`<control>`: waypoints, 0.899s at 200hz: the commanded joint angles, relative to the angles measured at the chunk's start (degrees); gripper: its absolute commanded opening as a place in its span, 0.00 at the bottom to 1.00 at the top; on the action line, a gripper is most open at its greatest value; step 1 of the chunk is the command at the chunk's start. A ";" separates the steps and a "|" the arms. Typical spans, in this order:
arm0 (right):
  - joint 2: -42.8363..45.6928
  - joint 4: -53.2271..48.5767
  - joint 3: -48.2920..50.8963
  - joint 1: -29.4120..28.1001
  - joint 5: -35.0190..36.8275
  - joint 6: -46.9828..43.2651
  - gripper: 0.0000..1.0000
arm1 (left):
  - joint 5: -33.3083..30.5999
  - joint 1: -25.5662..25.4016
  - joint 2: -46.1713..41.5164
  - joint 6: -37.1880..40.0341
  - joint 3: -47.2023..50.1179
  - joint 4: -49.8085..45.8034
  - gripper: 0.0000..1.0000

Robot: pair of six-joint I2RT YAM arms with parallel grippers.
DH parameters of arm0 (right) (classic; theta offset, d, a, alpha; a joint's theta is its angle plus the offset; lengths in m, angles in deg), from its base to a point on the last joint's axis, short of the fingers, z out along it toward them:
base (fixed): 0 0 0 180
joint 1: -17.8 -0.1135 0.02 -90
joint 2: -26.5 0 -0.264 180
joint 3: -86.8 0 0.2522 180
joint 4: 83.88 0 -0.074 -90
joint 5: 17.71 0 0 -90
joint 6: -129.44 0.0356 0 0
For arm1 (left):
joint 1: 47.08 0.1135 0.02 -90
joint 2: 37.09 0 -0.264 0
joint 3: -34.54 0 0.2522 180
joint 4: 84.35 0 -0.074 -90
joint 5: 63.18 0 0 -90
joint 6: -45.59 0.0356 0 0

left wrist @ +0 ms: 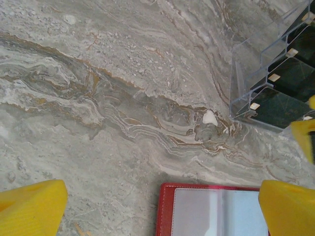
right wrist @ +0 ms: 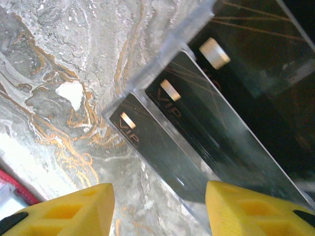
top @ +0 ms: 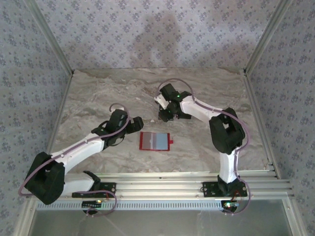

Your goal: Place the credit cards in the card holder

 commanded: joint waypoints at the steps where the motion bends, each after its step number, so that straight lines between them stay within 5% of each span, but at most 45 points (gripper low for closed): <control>1: -2.26 -2.99 -2.86 0.22 1.90 -2.49 0.53 | 1.14 0.77 -1.91 0.81 0.57 -0.91 1.00; 180: -2.41 -2.57 -6.58 -0.40 4.51 -5.49 0.49 | 2.81 1.93 -1.44 0.39 2.18 0.86 1.00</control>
